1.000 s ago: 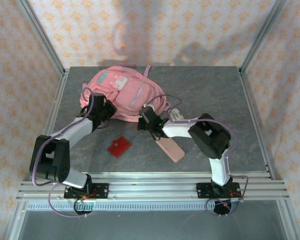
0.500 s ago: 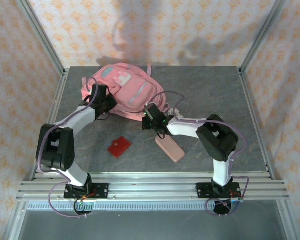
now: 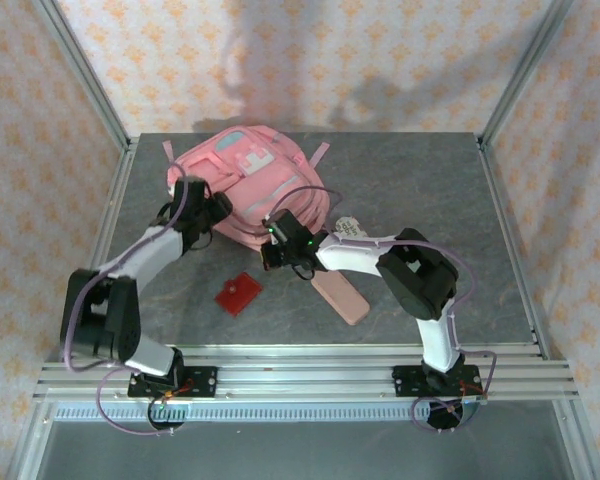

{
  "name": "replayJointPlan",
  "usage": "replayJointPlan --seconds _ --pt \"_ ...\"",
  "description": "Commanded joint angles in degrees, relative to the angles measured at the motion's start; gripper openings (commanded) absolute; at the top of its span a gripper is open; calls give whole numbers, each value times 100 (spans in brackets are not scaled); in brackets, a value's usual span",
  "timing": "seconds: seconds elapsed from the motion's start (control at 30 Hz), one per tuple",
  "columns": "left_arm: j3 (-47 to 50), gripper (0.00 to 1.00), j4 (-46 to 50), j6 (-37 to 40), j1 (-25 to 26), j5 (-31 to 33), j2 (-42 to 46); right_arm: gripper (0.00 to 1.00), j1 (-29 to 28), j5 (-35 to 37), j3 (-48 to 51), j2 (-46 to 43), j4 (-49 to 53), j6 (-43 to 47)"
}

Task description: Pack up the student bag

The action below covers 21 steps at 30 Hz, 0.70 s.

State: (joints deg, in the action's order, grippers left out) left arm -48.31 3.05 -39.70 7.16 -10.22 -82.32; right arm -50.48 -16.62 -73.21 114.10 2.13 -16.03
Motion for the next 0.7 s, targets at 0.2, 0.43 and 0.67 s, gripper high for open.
replayJointPlan --seconds 0.2,0.43,0.67 --pt "1600 68 -1272 -1249 719 -68 1028 0 -56 -405 -168 124 -98 -84" --pt "1641 71 -2291 -1560 1031 178 336 0 -61 -479 -50 66 -194 -163" --pt "1466 32 -2564 -1558 1068 425 -440 0 -67 -412 -9 19 -83 -164"
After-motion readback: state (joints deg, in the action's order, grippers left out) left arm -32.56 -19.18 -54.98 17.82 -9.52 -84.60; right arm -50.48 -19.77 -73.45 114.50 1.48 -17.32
